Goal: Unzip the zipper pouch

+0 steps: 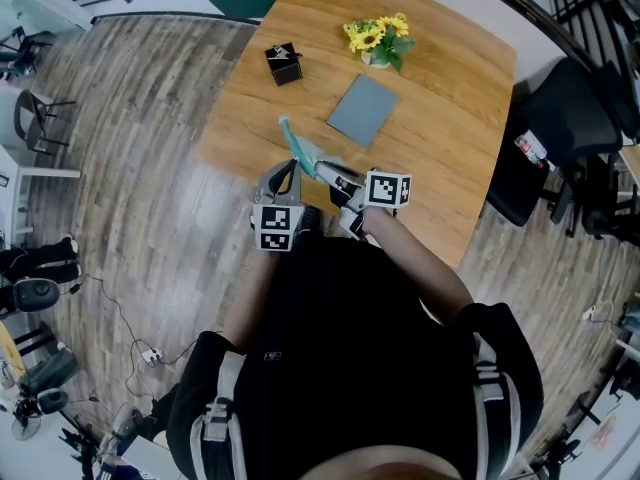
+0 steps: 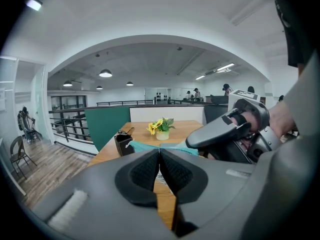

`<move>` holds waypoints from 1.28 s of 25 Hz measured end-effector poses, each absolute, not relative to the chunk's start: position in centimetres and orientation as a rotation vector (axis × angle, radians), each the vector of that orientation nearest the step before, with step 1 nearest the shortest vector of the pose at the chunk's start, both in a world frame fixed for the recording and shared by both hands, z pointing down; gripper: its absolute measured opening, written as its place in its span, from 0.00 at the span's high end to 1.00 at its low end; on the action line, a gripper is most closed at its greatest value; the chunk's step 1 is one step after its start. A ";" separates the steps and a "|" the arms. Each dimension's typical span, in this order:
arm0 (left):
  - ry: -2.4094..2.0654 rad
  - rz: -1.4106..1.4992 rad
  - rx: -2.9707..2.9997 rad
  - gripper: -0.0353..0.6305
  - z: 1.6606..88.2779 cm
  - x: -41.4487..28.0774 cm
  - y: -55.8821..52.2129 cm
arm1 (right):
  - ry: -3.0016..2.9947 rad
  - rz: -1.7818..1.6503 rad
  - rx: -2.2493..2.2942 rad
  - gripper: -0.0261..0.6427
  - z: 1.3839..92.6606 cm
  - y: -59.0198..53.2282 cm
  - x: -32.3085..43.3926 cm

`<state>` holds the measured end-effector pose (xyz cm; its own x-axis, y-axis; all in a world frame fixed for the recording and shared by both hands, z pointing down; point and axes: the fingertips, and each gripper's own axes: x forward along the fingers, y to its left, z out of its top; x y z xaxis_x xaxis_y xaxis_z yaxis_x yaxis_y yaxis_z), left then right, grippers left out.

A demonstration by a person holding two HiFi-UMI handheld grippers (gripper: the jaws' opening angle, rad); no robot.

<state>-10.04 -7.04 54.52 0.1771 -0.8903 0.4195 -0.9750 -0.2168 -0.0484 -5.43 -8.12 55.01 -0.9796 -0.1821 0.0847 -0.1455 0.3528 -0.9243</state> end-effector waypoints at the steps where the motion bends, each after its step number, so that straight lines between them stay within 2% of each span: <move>1: -1.804 0.532 2.217 0.94 54.6 -10.2 -7.2 | 2.559 -1.739 -0.310 0.95 55.0 -8.2 -5.5; 32: -1.710 0.589 2.310 0.94 56.0 -17.2 -11.3 | 2.562 -1.700 -0.420 0.95 55.7 -9.0 -10.1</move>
<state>-17.24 -11.28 56.00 0.2484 -0.8665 0.4330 -0.9494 -0.3064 -0.0686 -10.09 -8.97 55.68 -0.9627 -0.2444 0.1165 -0.2024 0.3637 -0.9093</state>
